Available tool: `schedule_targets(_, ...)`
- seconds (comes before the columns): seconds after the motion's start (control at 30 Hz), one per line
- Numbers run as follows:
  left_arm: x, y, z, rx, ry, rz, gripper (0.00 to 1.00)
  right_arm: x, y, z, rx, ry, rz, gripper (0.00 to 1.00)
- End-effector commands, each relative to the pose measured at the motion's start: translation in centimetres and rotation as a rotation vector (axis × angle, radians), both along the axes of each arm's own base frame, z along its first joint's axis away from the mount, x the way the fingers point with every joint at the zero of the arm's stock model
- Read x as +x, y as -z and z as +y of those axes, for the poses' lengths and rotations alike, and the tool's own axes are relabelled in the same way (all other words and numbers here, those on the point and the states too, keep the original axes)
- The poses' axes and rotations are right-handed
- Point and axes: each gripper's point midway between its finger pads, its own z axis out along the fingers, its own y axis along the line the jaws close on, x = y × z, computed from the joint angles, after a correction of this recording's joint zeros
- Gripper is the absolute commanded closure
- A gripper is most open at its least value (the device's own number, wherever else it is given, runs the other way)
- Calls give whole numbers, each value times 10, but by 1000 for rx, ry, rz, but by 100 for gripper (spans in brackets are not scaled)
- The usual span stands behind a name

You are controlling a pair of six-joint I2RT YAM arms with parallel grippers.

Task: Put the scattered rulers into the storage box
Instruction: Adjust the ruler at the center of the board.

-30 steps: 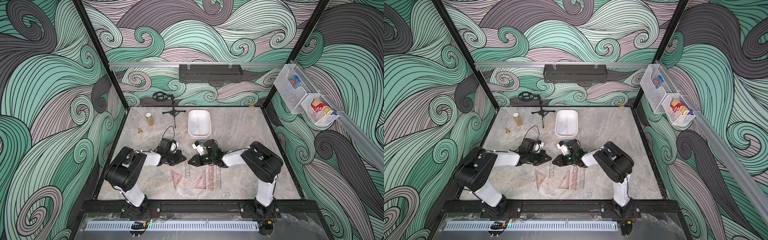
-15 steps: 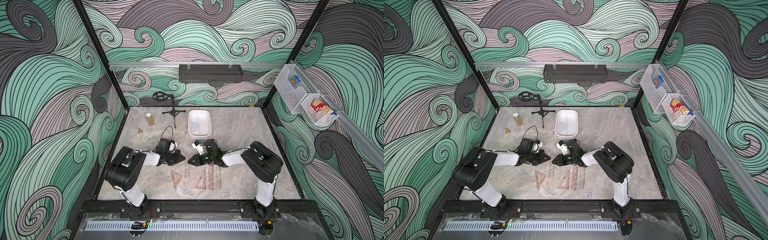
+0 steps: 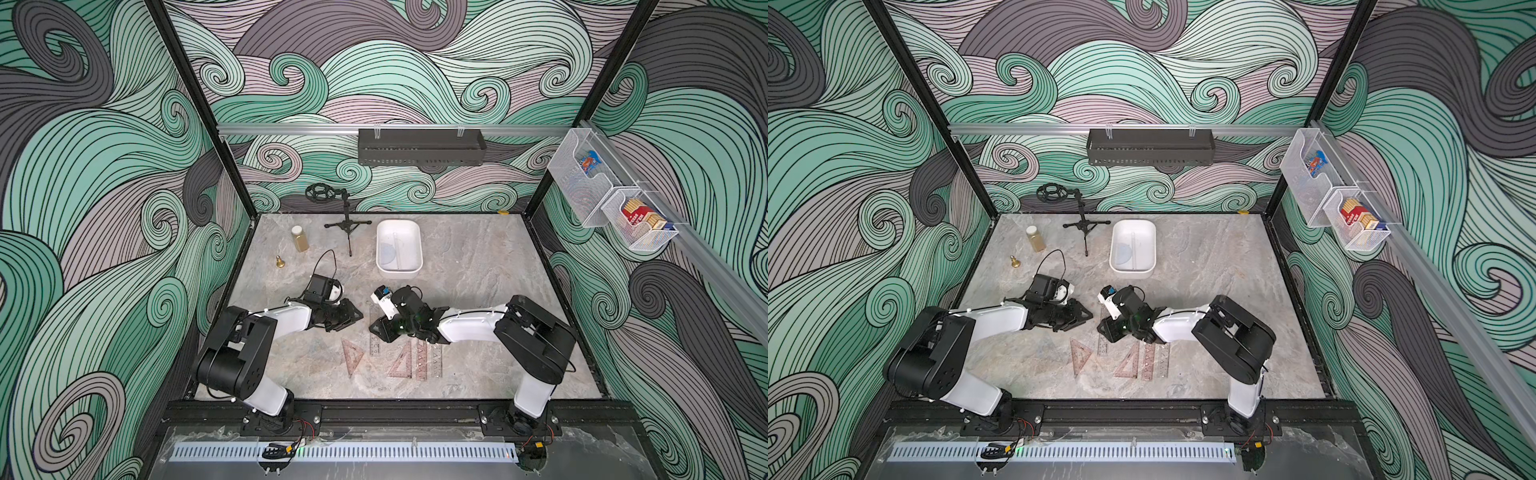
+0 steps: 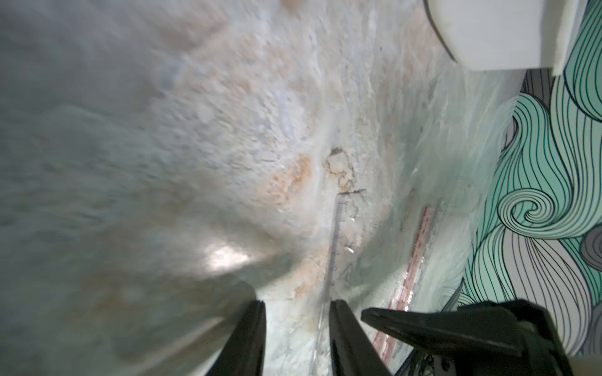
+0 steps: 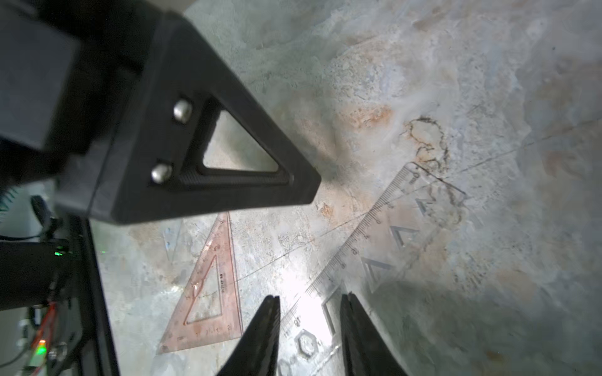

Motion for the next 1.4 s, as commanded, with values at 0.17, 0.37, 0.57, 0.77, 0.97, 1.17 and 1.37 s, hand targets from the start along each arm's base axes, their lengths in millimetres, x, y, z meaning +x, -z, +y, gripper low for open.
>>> schedule_targets(0.17,-11,2,20,48,-4,41,60,5,24,-22,-251,31,-161,62)
schedule_targets(0.37,-14,1,17,22,8,39,60,12,40,-31,-351,40,-188,63)
schedule_targets(0.57,-15,0,13,-8,24,41,61,29,29,-29,-383,35,-247,63)
schedule_targets(0.77,-10,-6,15,-31,13,24,61,2,-31,25,-77,-97,-192,63)
schedule_targets(0.97,-9,-8,19,-18,-6,10,61,-30,-8,35,-42,-156,-98,70)
schedule_targets(1.17,-8,-5,21,-19,-11,23,61,-44,3,26,-45,-175,-59,72)
schedule_targets(1.37,-6,-3,25,-20,-23,31,61,-57,16,9,-64,-170,-21,73)
